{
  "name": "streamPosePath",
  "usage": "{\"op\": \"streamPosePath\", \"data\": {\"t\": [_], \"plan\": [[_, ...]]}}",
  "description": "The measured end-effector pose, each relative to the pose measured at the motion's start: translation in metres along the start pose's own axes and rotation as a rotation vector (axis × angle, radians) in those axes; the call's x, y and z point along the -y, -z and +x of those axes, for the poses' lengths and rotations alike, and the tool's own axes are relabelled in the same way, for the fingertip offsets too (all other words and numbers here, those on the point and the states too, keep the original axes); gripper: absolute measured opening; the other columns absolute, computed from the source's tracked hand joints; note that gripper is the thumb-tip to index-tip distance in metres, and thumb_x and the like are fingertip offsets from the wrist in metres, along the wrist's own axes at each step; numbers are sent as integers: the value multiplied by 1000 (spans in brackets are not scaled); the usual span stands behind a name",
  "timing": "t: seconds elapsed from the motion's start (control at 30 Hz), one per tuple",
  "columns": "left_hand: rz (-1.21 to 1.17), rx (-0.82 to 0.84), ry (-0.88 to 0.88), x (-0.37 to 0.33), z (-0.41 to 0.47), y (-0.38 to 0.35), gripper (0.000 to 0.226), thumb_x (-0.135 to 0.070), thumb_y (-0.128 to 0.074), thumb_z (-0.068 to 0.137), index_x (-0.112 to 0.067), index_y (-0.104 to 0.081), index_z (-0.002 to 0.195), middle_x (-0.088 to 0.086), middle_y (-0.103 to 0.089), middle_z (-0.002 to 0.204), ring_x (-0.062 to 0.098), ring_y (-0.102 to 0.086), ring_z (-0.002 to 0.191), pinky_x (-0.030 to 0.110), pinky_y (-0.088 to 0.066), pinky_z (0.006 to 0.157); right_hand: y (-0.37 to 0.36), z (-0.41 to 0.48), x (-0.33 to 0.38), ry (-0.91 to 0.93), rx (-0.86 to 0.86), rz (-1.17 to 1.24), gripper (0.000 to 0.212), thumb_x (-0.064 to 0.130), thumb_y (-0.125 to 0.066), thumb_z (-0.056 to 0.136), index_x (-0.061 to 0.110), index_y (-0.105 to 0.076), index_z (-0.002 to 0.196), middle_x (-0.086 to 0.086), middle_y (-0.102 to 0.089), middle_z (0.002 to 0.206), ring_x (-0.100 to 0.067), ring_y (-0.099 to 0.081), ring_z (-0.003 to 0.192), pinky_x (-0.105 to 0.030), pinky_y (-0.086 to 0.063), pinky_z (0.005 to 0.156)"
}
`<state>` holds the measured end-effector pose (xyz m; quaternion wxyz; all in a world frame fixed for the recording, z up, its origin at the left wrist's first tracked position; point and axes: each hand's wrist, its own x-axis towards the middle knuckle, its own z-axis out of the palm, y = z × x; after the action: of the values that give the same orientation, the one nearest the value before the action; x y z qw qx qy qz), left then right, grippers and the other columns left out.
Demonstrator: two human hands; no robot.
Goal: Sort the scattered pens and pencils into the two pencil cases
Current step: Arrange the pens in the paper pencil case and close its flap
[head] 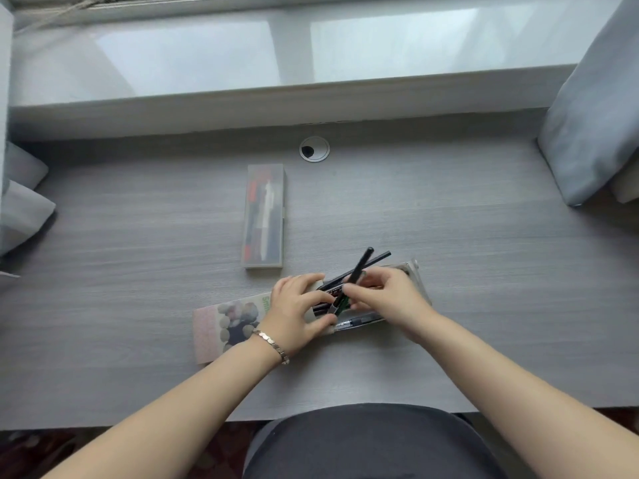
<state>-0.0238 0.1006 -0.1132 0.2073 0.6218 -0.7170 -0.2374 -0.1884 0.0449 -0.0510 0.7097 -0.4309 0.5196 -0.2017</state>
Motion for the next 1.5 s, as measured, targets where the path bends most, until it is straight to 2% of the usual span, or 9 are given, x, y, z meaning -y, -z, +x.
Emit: {"op": "streamPosePath", "data": {"t": [0.43, 0.6, 0.7, 0.8, 0.9, 1.03, 1.27, 1.37, 1.5], "plan": [[77, 54, -84, 7, -5, 1, 51, -60, -57, 58, -32, -46, 99, 13, -60, 121, 14, -39, 115, 46, -23, 101, 78, 4, 11, 192, -292, -227, 31, 13, -26, 99, 17, -40, 72, 2, -65, 65, -8, -51, 42, -9, -38, 47], [75, 72, -66, 7, -6, 2, 51, -60, -57, 58, -35, -43, 100, 11, -56, 126, 16, -41, 121, 43, -18, 105, 80, -4, 1, 233, -273, -90, 27, 11, -24, 99, 19, -37, 78, 2, -63, 45, -2, -66, 64, -14, -47, 50], [73, 71, -65, 4, -5, 4, 54, -60, -56, 59, -35, -42, 105, 11, -56, 126, 17, -42, 121, 43, -16, 106, 79, -7, 0, 270, -248, -8, 30, 4, -33, 97, 31, -45, 93, 5, -43, 43, -3, -49, 38, -14, -41, 39], [84, 48, -82, 2, -6, 6, 69, -58, -56, 59, -31, -38, 120, 12, -57, 125, 12, -37, 120, 48, -17, 104, 85, -9, -6, 445, -162, -591, 28, 25, -46, 93, 48, -49, 110, 19, -46, 55, -5, -46, 55, -13, -37, 53], [161, 47, -53, 2, -9, 5, 83, -60, -52, 59, -23, -31, 131, 7, -56, 130, 12, -35, 124, 46, -13, 113, 81, -15, -14, 610, -122, -1258, 43, 53, -24, 91, 42, -57, 116, 20, -60, 72, -5, -56, 63, -21, -38, 51], [230, 54, -77, 5, -11, 3, 77, -61, -50, 60, -22, -40, 127, 7, -59, 128, 14, -35, 123, 45, -17, 111, 63, -9, -38, 825, -97, -1570, 49, 44, -21, 95, 35, -69, 99, 5, -59, 65, -15, -59, 57, -18, -39, 38], [169, 87, -33, 1, -9, 9, 73, -61, -50, 57, -32, -38, 123, 3, -57, 131, 15, -43, 127, 48, -21, 106, 19, 22, -51, 1091, -129, -1487, 28, 42, -54, 78, 18, -61, 66, -2, -60, 70, -16, -37, 73, -25, -45, 45], [75, 143, 42, -2, -9, 15, 81, -62, -49, 55, -41, -18, 127, -4, -43, 141, 0, -19, 130, 31, -4, 112, 12, 29, -54, 1040, -142, -1382, 30, 43, -54, 74, 14, -61, 71, -3, -62, 73, -16, -38, 76, -28, -48, 57], [110, 123, 14, -2, -9, 14, 86, -63, -49, 55, -31, -20, 130, 4, -51, 136, 7, -28, 133, 29, -6, 106, 17, 22, -60, 947, -41, -1225, 21, 31, -51, 80, 13, -57, 90, -6, -62, 84, -16, -41, 82, -28, -40, 75]]}}
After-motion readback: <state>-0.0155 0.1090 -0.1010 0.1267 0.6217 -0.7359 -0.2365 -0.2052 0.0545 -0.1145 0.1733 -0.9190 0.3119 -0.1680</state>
